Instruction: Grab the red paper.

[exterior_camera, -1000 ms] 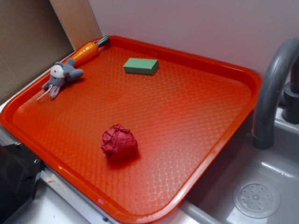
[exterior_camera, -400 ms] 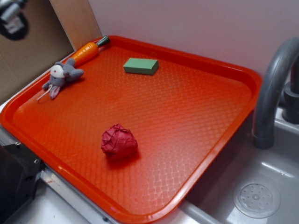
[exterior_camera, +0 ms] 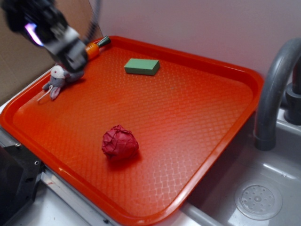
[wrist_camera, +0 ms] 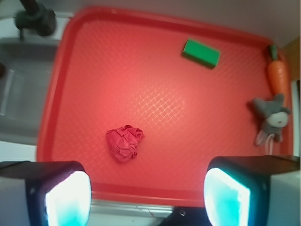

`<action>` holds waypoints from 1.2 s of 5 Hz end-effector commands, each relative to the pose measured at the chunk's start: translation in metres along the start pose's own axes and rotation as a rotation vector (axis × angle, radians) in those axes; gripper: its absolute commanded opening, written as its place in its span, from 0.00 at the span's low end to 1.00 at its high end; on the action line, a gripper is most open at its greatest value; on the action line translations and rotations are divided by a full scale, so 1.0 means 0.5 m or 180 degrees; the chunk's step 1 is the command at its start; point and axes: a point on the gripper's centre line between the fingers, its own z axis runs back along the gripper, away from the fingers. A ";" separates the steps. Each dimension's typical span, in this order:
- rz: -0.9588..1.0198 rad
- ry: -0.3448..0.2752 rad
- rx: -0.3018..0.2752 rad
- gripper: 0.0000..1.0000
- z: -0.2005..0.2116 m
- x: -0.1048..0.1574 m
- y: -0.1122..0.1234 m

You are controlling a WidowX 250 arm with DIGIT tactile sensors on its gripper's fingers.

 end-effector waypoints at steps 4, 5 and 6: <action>-0.0645 0.0780 -0.0140 1.00 -0.291 -0.026 -0.115; -0.0628 0.0866 -0.0219 1.00 -0.288 -0.061 -0.111; -0.0551 0.0868 -0.0281 0.91 -0.288 -0.084 -0.104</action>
